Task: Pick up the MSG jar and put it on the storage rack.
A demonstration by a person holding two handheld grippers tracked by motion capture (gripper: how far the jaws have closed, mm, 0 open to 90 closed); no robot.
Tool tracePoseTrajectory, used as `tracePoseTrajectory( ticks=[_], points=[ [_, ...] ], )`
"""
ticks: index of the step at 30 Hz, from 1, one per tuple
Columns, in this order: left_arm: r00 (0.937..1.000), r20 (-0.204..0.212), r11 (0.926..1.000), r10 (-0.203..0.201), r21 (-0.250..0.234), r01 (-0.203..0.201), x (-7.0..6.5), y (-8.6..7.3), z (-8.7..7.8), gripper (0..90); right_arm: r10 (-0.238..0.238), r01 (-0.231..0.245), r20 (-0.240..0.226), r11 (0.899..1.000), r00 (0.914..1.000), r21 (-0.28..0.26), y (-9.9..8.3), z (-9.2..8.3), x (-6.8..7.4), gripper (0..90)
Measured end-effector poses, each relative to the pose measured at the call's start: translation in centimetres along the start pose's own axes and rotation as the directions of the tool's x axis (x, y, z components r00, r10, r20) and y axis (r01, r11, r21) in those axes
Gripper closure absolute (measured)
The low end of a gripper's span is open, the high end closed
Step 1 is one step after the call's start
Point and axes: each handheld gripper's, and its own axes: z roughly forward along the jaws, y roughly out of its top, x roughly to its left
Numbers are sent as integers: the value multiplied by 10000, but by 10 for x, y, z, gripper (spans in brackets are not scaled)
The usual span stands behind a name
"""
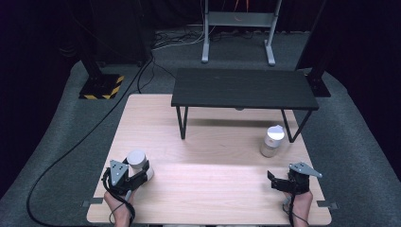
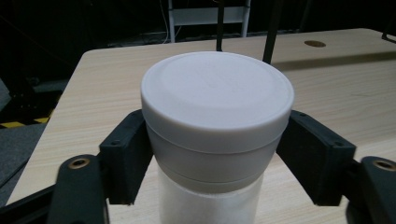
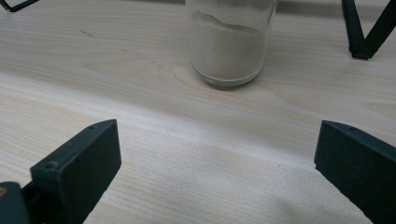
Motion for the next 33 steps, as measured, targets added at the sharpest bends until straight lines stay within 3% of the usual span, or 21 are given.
tracePoseTrajectory(
  ticks=[18,33],
  points=[
    [9996,258,9999,98,-97,-95,5,-2,0,342,-4,4,-4,10000,10000,-9,0,0,0,0],
    [9983,543,9997,200,-159,-191,4,7,-2,341,9,-9,-24,10000,10000,-48,-1,0,-1,0]
  ],
)
